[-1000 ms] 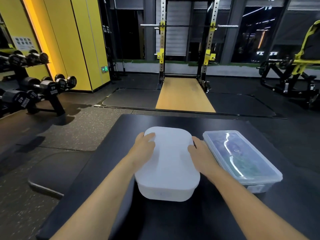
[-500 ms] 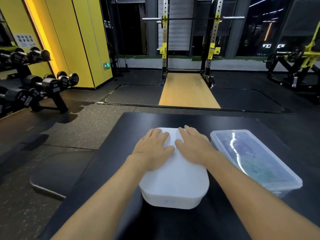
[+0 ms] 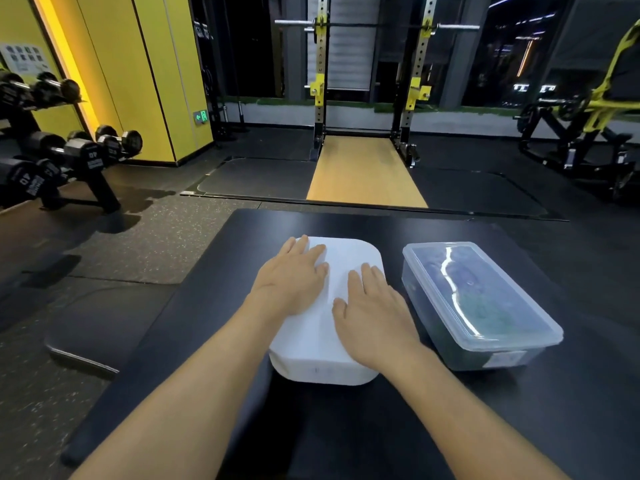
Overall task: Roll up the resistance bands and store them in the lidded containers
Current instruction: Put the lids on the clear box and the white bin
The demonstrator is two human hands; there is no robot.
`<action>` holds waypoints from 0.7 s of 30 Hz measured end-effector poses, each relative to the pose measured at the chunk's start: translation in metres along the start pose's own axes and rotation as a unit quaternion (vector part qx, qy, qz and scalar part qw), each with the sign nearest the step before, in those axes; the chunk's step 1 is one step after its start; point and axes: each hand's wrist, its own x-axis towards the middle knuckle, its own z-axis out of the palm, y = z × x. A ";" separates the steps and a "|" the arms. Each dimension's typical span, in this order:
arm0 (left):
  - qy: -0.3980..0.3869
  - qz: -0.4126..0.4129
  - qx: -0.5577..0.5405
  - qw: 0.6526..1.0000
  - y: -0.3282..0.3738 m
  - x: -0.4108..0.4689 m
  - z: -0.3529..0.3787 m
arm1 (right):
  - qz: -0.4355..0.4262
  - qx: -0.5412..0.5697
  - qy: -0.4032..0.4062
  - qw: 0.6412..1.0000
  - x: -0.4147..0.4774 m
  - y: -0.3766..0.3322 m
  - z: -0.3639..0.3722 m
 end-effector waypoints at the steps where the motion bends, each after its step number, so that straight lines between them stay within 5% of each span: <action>1: 0.026 -0.002 0.010 1.000 0.001 -0.002 -0.001 | 0.006 0.004 0.004 1.000 -0.007 -0.003 0.001; 4: 0.080 -0.017 0.015 0.997 0.006 -0.017 -0.002 | 0.018 0.021 0.020 0.999 -0.010 -0.006 0.000; 8: -0.006 -0.007 0.010 1.000 0.022 -0.054 -0.002 | -0.003 0.042 -0.004 0.999 -0.007 0.000 -0.006; 13: -0.023 -0.010 0.007 1.000 0.029 -0.078 -0.013 | -0.073 0.052 -0.060 0.994 -0.011 0.041 -0.047; 17: -0.032 -0.010 0.025 0.999 0.030 -0.076 -0.016 | 0.011 -0.058 0.048 0.997 -0.018 0.101 -0.065; 21: -0.043 -0.017 0.020 0.999 0.029 -0.072 -0.015 | 0.085 -0.039 0.002 0.996 -0.015 0.133 -0.043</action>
